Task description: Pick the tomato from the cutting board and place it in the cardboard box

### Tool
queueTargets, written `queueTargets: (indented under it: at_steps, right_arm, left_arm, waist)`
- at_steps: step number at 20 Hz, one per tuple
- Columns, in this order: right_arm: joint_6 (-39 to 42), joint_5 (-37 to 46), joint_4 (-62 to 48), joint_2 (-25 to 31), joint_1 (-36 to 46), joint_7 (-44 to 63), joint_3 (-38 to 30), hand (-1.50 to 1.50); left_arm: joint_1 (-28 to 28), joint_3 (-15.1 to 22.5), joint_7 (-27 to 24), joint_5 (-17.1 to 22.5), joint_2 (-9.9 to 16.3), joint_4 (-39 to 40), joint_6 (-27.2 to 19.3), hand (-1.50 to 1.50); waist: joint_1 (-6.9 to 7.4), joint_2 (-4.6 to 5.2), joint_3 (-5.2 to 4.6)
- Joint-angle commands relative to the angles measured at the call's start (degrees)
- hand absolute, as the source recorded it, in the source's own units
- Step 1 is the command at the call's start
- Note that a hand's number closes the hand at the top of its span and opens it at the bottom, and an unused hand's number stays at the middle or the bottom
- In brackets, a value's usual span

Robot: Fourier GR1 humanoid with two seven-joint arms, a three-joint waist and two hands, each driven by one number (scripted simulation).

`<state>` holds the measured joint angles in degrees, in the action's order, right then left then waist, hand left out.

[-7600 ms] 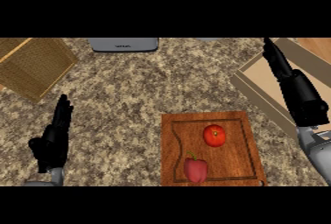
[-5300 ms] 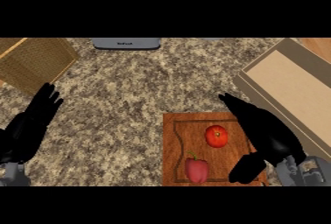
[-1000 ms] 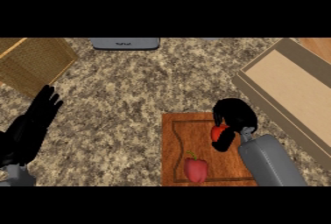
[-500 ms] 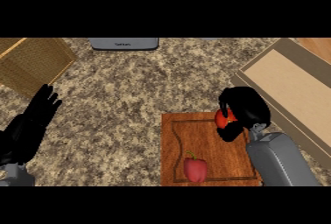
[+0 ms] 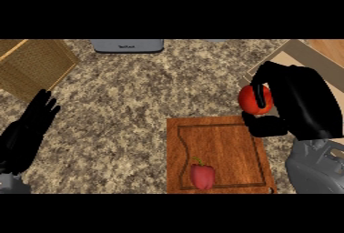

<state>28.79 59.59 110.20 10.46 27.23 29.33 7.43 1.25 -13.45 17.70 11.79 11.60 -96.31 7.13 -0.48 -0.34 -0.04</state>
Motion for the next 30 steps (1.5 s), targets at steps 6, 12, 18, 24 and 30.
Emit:
queueTargets:
  at_steps: [6, 12, 18, 24, 30]
  right_arm:
    - [3.68, -0.53, 2.79, 4.43, 9.64, 6.52, -12.96, 1.50]
    - [-0.52, -2.65, -5.94, 10.98, 8.22, -1.01, -20.02, 1.50]
    - [-7.44, -3.57, -16.24, 16.11, 5.67, -12.20, -22.99, 1.50]
    - [-15.92, -2.07, -26.54, 15.00, 5.77, -17.56, -21.48, 1.50]
    - [-22.20, -3.29, -42.40, 15.88, 10.00, -24.62, -23.22, 1.50]
  left_arm:
    - [1.91, 0.20, -0.99, 0.16, -0.31, 2.23, 0.67, 0.00]
    - [-0.46, 0.05, 0.35, 0.42, -0.31, -0.38, 1.03, 0.00]
    - [0.93, 0.86, -0.68, -1.34, -1.25, -0.02, -0.33, 0.00]
    - [2.30, -0.31, -2.71, -1.15, -0.72, 4.05, 0.53, 0.00]
    - [4.29, -1.36, -0.68, 0.91, 0.33, 4.50, 1.36, 0.00]
  waist:
    - [0.41, 0.30, 0.02]
    - [0.75, 0.36, 0.04]
    - [0.81, 0.44, 0.06]
    - [0.77, 0.46, 0.04]
    - [1.08, 0.59, 0.05]
